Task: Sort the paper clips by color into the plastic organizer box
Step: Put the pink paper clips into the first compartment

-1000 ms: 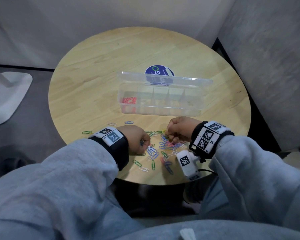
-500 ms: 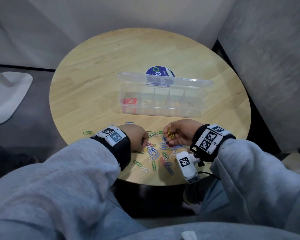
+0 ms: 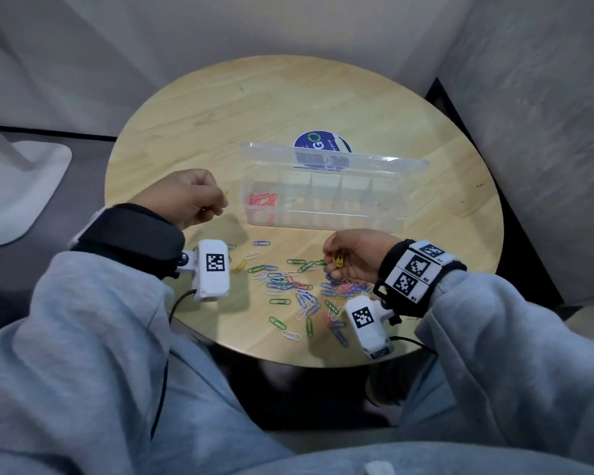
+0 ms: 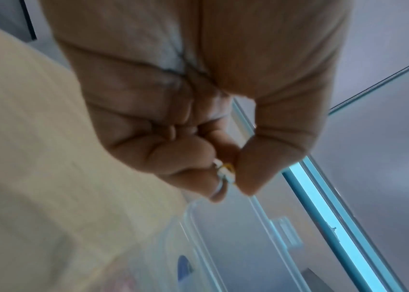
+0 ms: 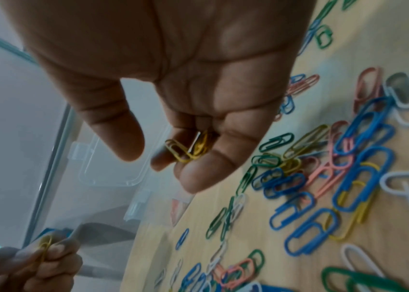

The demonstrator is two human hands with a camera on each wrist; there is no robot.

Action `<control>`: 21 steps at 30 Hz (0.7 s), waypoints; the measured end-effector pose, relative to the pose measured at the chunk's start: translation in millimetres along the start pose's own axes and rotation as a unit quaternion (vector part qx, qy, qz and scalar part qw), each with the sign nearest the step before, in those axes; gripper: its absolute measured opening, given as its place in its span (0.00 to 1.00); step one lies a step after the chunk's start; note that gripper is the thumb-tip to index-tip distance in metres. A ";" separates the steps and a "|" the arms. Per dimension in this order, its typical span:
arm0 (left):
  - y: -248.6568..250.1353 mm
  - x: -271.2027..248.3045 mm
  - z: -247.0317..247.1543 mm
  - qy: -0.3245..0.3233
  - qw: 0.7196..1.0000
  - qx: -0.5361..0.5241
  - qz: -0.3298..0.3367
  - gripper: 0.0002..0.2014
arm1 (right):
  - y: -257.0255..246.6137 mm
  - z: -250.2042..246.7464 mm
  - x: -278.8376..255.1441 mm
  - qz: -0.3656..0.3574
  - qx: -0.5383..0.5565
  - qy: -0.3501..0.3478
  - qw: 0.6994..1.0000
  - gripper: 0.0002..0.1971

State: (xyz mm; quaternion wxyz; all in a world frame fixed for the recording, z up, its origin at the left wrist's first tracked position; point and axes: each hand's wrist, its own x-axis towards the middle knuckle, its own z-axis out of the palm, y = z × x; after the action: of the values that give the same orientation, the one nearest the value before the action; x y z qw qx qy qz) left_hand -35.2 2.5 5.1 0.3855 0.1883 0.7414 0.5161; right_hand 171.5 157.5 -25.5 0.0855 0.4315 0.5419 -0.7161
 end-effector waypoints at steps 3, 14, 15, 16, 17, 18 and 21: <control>-1.8 -1.6 -11.6 0.025 1.000 0.007 -0.015 0.16 | -2.7 7.5 3.6 -0.013 -0.049 0.013 0.999 0.12; -8.9 2.2 -29.2 0.109 0.958 0.173 -0.200 0.16 | -27.4 64.1 16.5 -0.151 -0.507 0.007 0.849 0.03; -10.1 3.2 -28.5 0.106 0.952 0.194 -0.210 0.17 | -28.7 69.7 19.4 -0.158 -0.521 0.002 0.839 0.04; -10.9 3.7 -27.6 0.097 0.942 0.233 -0.223 0.17 | -29.7 75.6 22.9 -0.161 -0.537 -0.001 0.828 0.05; -12.6 2.7 -27.3 0.080 0.923 0.300 -0.226 0.17 | -30.8 81.4 26.4 -0.164 -0.554 -0.004 0.816 0.06; -14.7 1.4 -26.5 0.051 0.901 0.377 -0.207 0.14 | -31.3 87.1 30.3 -0.166 -0.572 -0.009 0.803 0.08; -22.4 -4.4 -22.3 -0.034 0.883 0.444 -0.151 0.05 | -30.7 101.7 39.9 -0.176 -0.627 -0.032 0.758 0.13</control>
State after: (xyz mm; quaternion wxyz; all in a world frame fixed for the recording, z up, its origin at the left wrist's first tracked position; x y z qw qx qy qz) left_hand -46.8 -23.2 -9.9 0.3591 0.2431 0.8989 0.0619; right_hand 75.6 97.1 -28.2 0.2270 0.1556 0.9330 -0.2318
